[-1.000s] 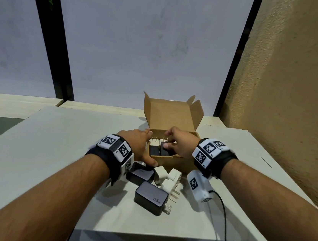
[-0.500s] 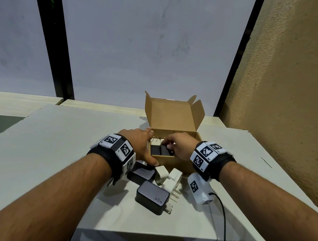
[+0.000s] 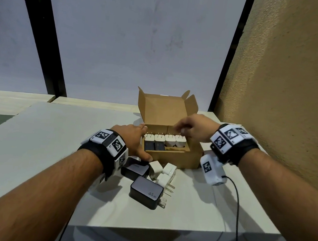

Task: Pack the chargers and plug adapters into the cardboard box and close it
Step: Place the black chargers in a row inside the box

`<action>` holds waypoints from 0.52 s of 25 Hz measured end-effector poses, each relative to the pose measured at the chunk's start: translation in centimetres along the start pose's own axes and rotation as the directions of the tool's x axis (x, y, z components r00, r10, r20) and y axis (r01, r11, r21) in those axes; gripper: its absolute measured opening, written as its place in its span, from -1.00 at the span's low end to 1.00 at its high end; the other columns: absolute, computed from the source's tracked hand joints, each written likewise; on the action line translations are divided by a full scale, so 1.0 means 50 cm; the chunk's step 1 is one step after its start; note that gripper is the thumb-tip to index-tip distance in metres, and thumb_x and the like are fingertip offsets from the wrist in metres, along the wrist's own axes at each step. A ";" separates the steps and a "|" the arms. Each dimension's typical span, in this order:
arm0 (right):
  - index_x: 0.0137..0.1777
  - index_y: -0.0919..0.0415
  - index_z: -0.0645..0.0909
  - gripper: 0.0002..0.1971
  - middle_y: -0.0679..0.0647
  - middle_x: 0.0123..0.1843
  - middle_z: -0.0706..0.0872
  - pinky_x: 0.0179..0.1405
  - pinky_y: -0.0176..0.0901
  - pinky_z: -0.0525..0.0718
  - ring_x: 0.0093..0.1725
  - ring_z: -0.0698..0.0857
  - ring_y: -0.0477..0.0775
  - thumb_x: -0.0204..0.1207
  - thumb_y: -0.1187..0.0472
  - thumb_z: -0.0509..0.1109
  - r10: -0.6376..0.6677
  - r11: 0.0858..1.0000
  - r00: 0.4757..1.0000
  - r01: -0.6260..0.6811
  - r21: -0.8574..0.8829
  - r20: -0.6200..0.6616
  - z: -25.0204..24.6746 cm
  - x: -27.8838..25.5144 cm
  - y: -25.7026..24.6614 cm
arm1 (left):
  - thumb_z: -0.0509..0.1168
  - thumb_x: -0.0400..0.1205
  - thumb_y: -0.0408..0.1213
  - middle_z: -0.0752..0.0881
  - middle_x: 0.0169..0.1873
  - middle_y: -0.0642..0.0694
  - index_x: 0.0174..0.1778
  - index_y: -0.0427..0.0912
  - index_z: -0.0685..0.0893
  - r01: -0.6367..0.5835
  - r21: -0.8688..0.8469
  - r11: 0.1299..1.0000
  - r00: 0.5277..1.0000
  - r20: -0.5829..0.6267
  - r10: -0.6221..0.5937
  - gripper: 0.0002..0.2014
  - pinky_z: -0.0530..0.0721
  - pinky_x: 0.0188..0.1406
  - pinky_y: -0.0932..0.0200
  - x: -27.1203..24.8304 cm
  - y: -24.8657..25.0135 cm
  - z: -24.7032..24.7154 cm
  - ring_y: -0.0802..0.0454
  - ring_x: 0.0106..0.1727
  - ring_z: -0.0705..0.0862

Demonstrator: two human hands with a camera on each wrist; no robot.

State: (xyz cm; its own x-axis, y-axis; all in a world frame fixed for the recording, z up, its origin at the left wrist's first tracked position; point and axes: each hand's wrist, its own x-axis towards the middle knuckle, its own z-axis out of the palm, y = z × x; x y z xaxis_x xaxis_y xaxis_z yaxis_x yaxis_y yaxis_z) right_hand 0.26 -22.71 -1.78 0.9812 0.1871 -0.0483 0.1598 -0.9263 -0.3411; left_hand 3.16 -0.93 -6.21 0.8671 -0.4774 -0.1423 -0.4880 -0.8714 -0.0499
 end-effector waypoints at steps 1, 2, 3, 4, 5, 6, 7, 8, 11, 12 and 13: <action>0.29 0.09 0.68 -0.63 -0.05 0.14 0.78 0.27 -0.19 0.60 0.11 0.70 -0.08 0.58 0.41 0.27 0.019 1.000 0.999 -0.020 -0.015 -0.033 -0.015 -0.009 0.025 | 0.39 0.28 0.44 0.47 0.50 -0.03 0.58 -0.08 0.26 0.001 0.003 1.000 1.000 0.000 -0.001 0.05 0.66 0.18 -0.11 0.000 0.001 0.000 -0.14 0.31 0.61; 0.30 0.09 0.67 -0.60 -0.03 0.17 0.78 0.27 -0.19 0.60 0.15 0.70 -0.06 0.57 0.45 0.26 0.050 0.998 0.998 -0.052 -0.042 -0.046 -0.026 -0.020 0.049 | 0.39 0.28 0.44 0.48 0.50 -0.03 0.58 -0.07 0.26 0.002 0.006 1.000 1.000 0.001 -0.002 0.04 0.66 0.18 -0.11 -0.001 0.001 -0.001 -0.14 0.31 0.61; 0.33 0.09 0.65 -0.56 -0.02 0.20 0.77 0.25 -0.22 0.60 0.16 0.70 -0.05 0.55 0.47 0.24 0.096 0.991 0.995 -0.098 -0.094 -0.029 -0.032 -0.032 0.075 | 0.39 0.28 0.44 0.47 0.50 -0.03 0.59 -0.07 0.25 0.003 0.009 1.000 1.000 0.002 -0.003 0.05 0.66 0.18 -0.10 -0.002 0.002 -0.002 -0.14 0.31 0.61; 0.37 0.06 0.61 -0.52 -0.03 0.24 0.75 0.21 -0.25 0.59 0.16 0.69 -0.05 0.52 0.48 0.24 0.150 0.975 0.988 -0.145 -0.170 0.018 -0.032 -0.046 0.099 | 0.39 0.28 0.45 0.46 0.52 -0.03 0.60 -0.06 0.23 0.005 0.010 1.000 1.000 0.002 -0.005 0.06 0.66 0.19 -0.09 -0.002 0.002 -0.002 -0.14 0.32 0.61; 0.43 0.03 0.55 -0.46 -0.04 0.31 0.71 0.20 -0.26 0.58 0.19 0.67 -0.05 0.49 0.47 0.27 0.211 0.952 0.973 -0.183 -0.244 0.094 -0.026 -0.057 0.121 | 0.38 0.28 0.45 0.44 0.54 -0.03 0.61 -0.06 0.22 0.008 0.012 1.000 1.000 0.005 -0.008 0.07 0.65 0.20 -0.09 -0.001 0.001 -0.002 -0.14 0.33 0.60; 0.50 0.01 0.47 -0.38 -0.05 0.38 0.65 0.24 -0.24 0.57 0.25 0.65 -0.03 0.45 0.45 0.34 0.263 0.935 0.948 -0.204 -0.290 0.181 -0.017 -0.068 0.141 | 0.38 0.29 0.45 0.41 0.56 -0.02 0.62 -0.06 0.22 0.009 0.014 1.000 1.000 0.009 -0.009 0.07 0.65 0.20 -0.08 -0.001 0.001 -0.002 -0.13 0.34 0.59; 0.56 0.00 0.37 -0.29 -0.05 0.44 0.59 0.30 -0.20 0.55 0.32 0.63 0.00 0.41 0.40 0.43 0.290 0.931 0.923 -0.210 -0.299 0.254 -0.005 -0.077 0.156 | 0.38 0.29 0.44 0.39 0.58 -0.01 0.62 -0.06 0.21 0.010 0.017 1.000 1.000 0.015 -0.010 0.07 0.64 0.21 -0.08 -0.001 0.003 -0.004 -0.13 0.35 0.59; 0.60 -0.01 0.29 -0.19 -0.06 0.48 0.55 0.36 -0.17 0.52 0.37 0.60 0.02 0.37 0.34 0.51 0.292 0.937 0.911 -0.212 -0.278 0.291 0.005 -0.083 0.169 | 0.39 0.29 0.44 0.37 0.58 0.00 0.62 -0.06 0.21 0.010 0.020 1.000 1.000 0.019 -0.010 0.07 0.64 0.21 -0.08 0.000 0.003 -0.004 -0.13 0.36 0.58; 0.59 -0.02 0.26 -0.10 -0.08 0.45 0.56 0.37 -0.12 0.50 0.35 0.61 0.04 0.28 0.14 0.65 0.252 0.959 0.945 -0.214 -0.188 0.210 0.028 -0.092 0.194 | 0.37 0.27 0.47 0.37 0.59 0.00 0.63 -0.04 0.18 0.017 0.012 1.000 1.000 0.017 -0.017 0.10 0.64 0.24 -0.12 0.003 0.001 0.000 -0.13 0.37 0.58; 0.55 -0.03 0.31 -0.14 -0.07 0.39 0.60 0.32 -0.13 0.54 0.28 0.65 0.03 0.27 0.09 0.65 0.249 0.959 0.956 -0.222 -0.174 0.155 0.033 -0.095 0.202 | 0.37 0.27 0.47 0.38 0.59 0.01 0.64 -0.03 0.16 0.016 0.006 1.000 1.000 0.010 -0.016 0.11 0.64 0.25 -0.12 0.002 0.000 0.002 -0.12 0.37 0.58; 0.50 -0.04 0.37 -0.20 -0.08 0.31 0.65 0.26 -0.15 0.58 0.19 0.67 0.01 0.26 0.05 0.65 0.251 0.960 0.962 -0.233 -0.152 0.109 0.034 -0.098 0.207 | 0.37 0.28 0.46 0.38 0.58 0.01 0.65 -0.03 0.15 0.016 0.001 1.000 1.000 0.003 -0.016 0.10 0.63 0.26 -0.11 0.001 0.000 0.003 -0.12 0.38 0.58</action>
State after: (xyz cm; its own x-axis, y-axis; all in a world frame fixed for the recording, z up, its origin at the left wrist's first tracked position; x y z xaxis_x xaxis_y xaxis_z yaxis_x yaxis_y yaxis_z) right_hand -3.10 -32.68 -6.67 0.9719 -0.0167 -0.2347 -0.0587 -0.9831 -0.1733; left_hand 3.18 -0.93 -6.36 0.8747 -0.4627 -0.1443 -0.4738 -0.8790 -0.0531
